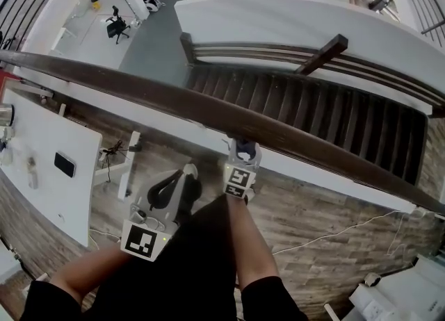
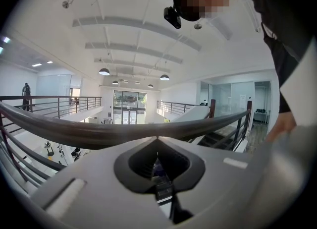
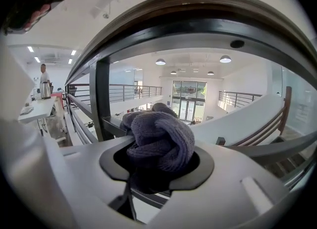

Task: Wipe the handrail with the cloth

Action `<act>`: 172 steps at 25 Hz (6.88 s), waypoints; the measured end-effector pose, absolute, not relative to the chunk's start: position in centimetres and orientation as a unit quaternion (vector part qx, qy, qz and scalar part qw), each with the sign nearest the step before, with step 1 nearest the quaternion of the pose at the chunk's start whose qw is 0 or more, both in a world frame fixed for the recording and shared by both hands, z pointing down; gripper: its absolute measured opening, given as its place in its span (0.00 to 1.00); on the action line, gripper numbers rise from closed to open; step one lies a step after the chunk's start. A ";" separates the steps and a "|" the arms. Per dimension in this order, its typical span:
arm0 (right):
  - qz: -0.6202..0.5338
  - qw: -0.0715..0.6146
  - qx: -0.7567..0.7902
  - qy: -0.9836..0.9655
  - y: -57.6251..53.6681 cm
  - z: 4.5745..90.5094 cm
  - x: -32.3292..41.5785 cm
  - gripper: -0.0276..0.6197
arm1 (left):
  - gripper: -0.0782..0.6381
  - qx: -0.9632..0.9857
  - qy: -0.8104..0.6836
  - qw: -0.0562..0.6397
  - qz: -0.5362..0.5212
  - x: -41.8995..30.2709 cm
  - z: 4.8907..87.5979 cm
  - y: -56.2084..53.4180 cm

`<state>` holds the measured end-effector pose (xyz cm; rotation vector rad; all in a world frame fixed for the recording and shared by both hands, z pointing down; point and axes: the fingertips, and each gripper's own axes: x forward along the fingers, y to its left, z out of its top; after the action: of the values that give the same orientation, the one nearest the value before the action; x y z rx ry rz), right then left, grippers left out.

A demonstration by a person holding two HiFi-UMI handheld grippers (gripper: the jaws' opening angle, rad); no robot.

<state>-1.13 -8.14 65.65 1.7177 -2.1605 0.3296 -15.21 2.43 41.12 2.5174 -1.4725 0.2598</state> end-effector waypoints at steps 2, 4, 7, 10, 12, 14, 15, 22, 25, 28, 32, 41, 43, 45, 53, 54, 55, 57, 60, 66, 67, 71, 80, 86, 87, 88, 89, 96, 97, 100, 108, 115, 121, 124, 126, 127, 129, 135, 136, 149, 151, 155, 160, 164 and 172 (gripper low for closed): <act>0.120 0.177 0.605 -0.767 -8.2 65.6 -1.0 0.30 | 0.11 0.853 -0.503 0.108 0.092 -15.0 41.1 2.4; 0.127 0.173 0.607 -0.765 -8.3 65.6 -0.7 0.30 | 0.11 0.851 -0.505 0.107 0.090 -14.7 40.8 2.2; 0.135 0.168 0.611 -0.762 -8.3 65.6 -0.1 0.30 | 0.11 0.854 -0.503 0.103 0.087 -14.1 40.4 2.1; 0.135 0.169 0.607 -0.765 -8.2 65.6 0.3 0.30 | 0.11 0.854 -0.502 0.105 0.090 -13.7 40.4 2.2; 0.140 0.164 0.613 -0.760 -8.3 65.5 1.1 0.30 | 0.11 0.853 -0.503 0.103 0.091 -13.5 40.4 2.2; 0.144 0.161 0.618 -0.756 -8.3 65.4 2.1 0.30 | 0.11 0.852 -0.504 0.103 0.091 -13.2 40.4 2.2; 0.145 0.161 0.618 -0.756 -8.2 65.4 2.4 0.30 | 0.11 0.852 -0.505 0.104 0.091 -13.1 40.5 2.2; 0.157 0.166 0.614 -0.756 -8.1 65.4 4.1 0.30 | 0.11 0.850 -0.509 0.110 0.084 -11.6 40.2 2.4; 0.156 0.167 0.611 -0.758 -7.9 65.6 4.3 0.30 | 0.11 0.846 -0.514 0.111 0.085 -11.5 40.3 2.8; 0.152 0.167 0.610 -0.759 -7.8 65.6 4.9 0.30 | 0.11 0.847 -0.514 0.106 0.085 -11.3 40.4 2.9; 0.150 0.167 0.608 -0.761 -7.8 65.6 5.4 0.30 | 0.11 0.847 -0.514 0.107 0.086 -10.8 40.4 3.0; 0.154 0.163 0.605 -0.764 -7.6 65.6 6.1 0.30 | 0.11 0.852 -0.506 0.104 0.084 -9.3 40.2 2.9; 0.155 0.161 0.605 -0.764 -7.5 65.7 6.3 0.30 | 0.11 0.852 -0.507 0.103 0.084 -9.1 40.2 2.9; 0.155 0.159 0.605 -0.765 -7.4 65.6 6.7 0.30 | 0.11 0.852 -0.507 0.101 0.083 -8.8 40.1 2.8; 0.151 0.161 0.616 -0.757 -7.1 65.8 8.9 0.30 | 0.11 0.856 -0.501 0.101 0.084 -7.6 40.1 2.8; 0.151 0.161 0.616 -0.756 -7.0 65.7 9.1 0.30 | 0.11 0.856 -0.500 0.100 0.084 -7.5 40.0 2.8; 0.151 0.160 0.618 -0.755 -7.0 65.6 9.4 0.30 | 0.11 0.857 -0.499 0.100 0.085 -7.3 40.0 2.9; 0.150 0.159 0.621 -0.753 -6.9 65.7 10.0 0.30 | 0.11 0.857 -0.499 0.099 0.085 -7.0 39.9 2.9; 0.150 0.159 0.624 -0.750 -6.8 65.7 11.0 0.30 | 0.11 0.857 -0.498 0.100 0.085 -6.4 40.1 3.1; 0.146 0.162 0.625 -0.750 -6.5 65.8 12.6 0.30 | 0.11 0.856 -0.501 0.102 0.082 -5.6 40.1 3.4; 0.146 0.162 0.625 -0.750 -6.5 65.7 12.8 0.30 | 0.11 0.855 -0.501 0.102 0.083 -5.4 40.1 3.4; 0.141 0.161 0.625 -0.750 -6.3 65.6 13.4 0.30 | 0.11 0.856 -0.499 0.103 0.087 -4.9 40.2 3.8; 0.144 0.159 0.626 -0.749 -6.3 65.6 14.2 0.30 | 0.11 0.858 -0.496 0.100 0.086 -4.2 40.2 3.8; 0.148 0.159 0.629 -0.747 -6.1 65.7 15.3 0.30 | 0.11 0.860 -0.493 0.098 0.088 -3.7 40.2 3.9; 0.148 0.158 0.629 -0.746 -6.0 65.7 15.5 0.30 | 0.11 0.860 -0.492 0.097 0.088 -3.6 40.2 3.9; 0.148 0.157 0.629 -0.747 -6.0 65.6 15.6 0.30 | 0.11 0.861 -0.492 0.097 0.088 -3.5 40.2 4.0; 0.148 0.156 0.629 -0.747 -6.0 65.6 15.8 0.30 | 0.11 0.860 -0.493 0.097 0.087 -3.4 40.1 4.0; 0.149 0.157 0.629 -0.747 -6.0 65.4 16.9 0.30 | 0.11 0.860 -0.493 0.098 0.088 -2.5 40.0 3.8; 0.149 0.157 0.630 -0.746 -6.0 65.5 17.1 0.30 | 0.11 0.860 -0.493 0.098 0.088 -2.4 40.0 3.8; 0.150 0.159 0.633 -0.742 -5.7 65.6 17.8 0.30 | 0.11 0.861 -0.492 0.100 0.086 -2.1 40.2 3.9; 0.150 0.159 0.644 -0.733 -5.4 65.5 20.6 0.30 | 0.11 0.866 -0.483 0.100 0.083 -0.4 40.2 3.9; 0.149 0.162 0.647 -0.730 -5.1 65.4 22.4 0.30 | 0.11 0.867 -0.481 0.108 0.077 0.7 40.2 4.1; 0.154 0.161 0.652 -0.725 -4.8 65.4 23.5 0.30 | 0.11 0.870 -0.477 0.098 0.078 1.1 40.3 4.1; 0.156 0.160 0.656 -0.721 -4.7 65.5 24.0 0.30 | 0.11 0.869 -0.477 0.106 0.077 1.6 40.3 4.1; 0.157 0.159 0.659 -0.718 -4.6 65.5 24.4 0.30 | 0.11 0.870 -0.474 0.107 0.078 1.9 40.4 4.0; 0.157 0.159 0.660 -0.717 -4.6 65.5 24.6 0.30 | 0.11 0.871 -0.473 0.106 0.079 2.0 40.4 4.0; 0.159 0.159 0.662 -0.715 -4.5 65.5 25.1 0.30 | 0.11 0.872 -0.472 0.102 0.080 2.2 40.4 3.9; 0.159 0.160 0.673 -0.705 -4.2 65.5 26.9 0.30 | 0.11 0.875 -0.466 0.103 0.075 2.9 40.3 3.7; 0.160 0.160 0.675 -0.703 -4.2 65.5 27.2 0.30 | 0.11 0.875 -0.467 0.104 0.074 3.0 40.3 3.8; 0.166 0.150 0.714 -0.663 -3.6 65.1 33.3 0.30 | 0.11 0.881 -0.457 0.103 0.072 4.5 40.3 4.2; 0.167 0.150 0.719 -0.658 -3.4 65.0 34.2 0.30 | 0.11 0.882 -0.455 0.102 0.074 4.7 40.3 4.3; 0.165 0.151 0.725 -0.651 -3.2 65.0 35.4 0.30 | 0.11 0.882 -0.454 0.102 0.077 4.8 40.3 4.3; 0.170 0.142 0.742 -0.633 -2.5 64.8 36.7 0.30 | 0.11 0.882 -0.454 0.099 0.075 4.4 40.2 4.5; 0.162 0.143 0.750 -0.625 -2.0 64.0 37.0 0.30 | 0.11 0.882 -0.455 0.102 0.075 3.8 39.8 4.6; 0.141 0.107 0.747 -0.641 -2.1 61.5 31.6 0.30 | 0.11 0.882 -0.457 0.089 0.067 0.9 39.2 4.0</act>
<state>31.56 -2.09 61.53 2.1982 -1.8881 0.4139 0.93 3.97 39.21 2.6261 -1.3603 0.2005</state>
